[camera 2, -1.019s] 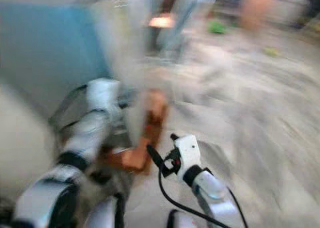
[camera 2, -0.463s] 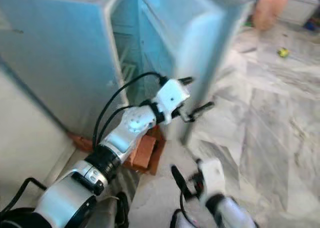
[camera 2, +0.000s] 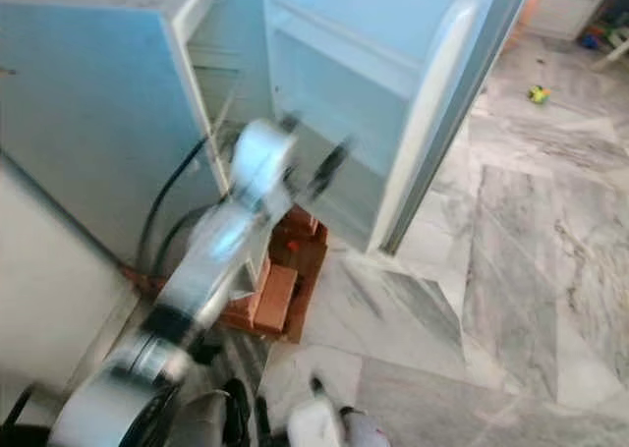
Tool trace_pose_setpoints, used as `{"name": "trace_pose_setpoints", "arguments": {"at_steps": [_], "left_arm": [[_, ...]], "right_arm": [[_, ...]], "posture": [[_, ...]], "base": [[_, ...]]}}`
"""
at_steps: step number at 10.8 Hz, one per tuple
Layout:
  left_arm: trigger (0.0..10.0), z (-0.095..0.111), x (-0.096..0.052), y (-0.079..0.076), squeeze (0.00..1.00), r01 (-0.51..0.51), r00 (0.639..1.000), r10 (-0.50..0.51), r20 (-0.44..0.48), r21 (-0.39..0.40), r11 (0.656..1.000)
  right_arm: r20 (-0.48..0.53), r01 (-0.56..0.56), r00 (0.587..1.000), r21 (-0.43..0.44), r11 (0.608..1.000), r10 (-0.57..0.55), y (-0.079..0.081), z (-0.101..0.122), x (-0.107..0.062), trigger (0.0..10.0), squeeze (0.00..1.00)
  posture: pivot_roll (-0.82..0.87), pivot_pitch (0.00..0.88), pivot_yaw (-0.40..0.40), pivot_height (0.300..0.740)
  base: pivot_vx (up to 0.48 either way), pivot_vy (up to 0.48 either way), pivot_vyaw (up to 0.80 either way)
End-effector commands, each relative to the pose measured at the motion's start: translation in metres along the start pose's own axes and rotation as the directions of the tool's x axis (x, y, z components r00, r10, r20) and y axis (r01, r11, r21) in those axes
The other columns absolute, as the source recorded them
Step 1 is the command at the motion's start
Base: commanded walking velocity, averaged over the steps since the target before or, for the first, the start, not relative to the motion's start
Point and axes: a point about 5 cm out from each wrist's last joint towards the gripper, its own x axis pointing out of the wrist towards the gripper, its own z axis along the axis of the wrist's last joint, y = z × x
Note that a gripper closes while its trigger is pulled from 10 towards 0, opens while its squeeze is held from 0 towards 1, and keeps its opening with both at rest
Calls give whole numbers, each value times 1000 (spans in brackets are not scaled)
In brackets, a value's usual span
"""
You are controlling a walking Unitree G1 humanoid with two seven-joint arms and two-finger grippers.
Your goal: Restocking fridge
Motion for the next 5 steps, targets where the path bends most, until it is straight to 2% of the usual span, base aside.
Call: {"name": "trace_pose_setpoints", "arguments": {"at_steps": [1, 2, 3, 4, 5], "left_arm": [[10000, -5, -12, 4, 0, -16, 999, 16, -30, 14, 1000], [10000, -15, -25, 4, 0, -52, 996, 52, -68, 0, 999], [10000, -25, -39, -5, 0, -71, 991, 66, -120, -35, 997], [10000, -26, -42, -9, 0, -71, 990, 65, -128, -40, 997], [10000, -29, -48, -14, 0, -71, 987, 65, -149, -35, 997]], "right_arm": [[14, 1, 1000, -11, 1000, -1, 14, -2, -4, 10000, 0], [26, -10, 1000, -42, 999, 11, 29, -2, -5, 10000, 0], [90, 32, 996, -47, 998, -27, -10, 12, -3, 10000, 0], [120, 42, 992, -57, 997, -35, -23, 17, -3, 10000, 0], [156, 53, 987, -74, 996, -41, -19, 21, -5, 10000, 0]], "posture": [[-26, 147, 2, 740], [-22, 145, -2, 740], [-20, 144, -12, 740], [-23, 142, -12, 740], [-30, 141, -10, 740]], "base": [[0, -465, 0], [0, -446, 0], [0, -450, 0], [0, -442, 0], [0, -412, 0]]}}
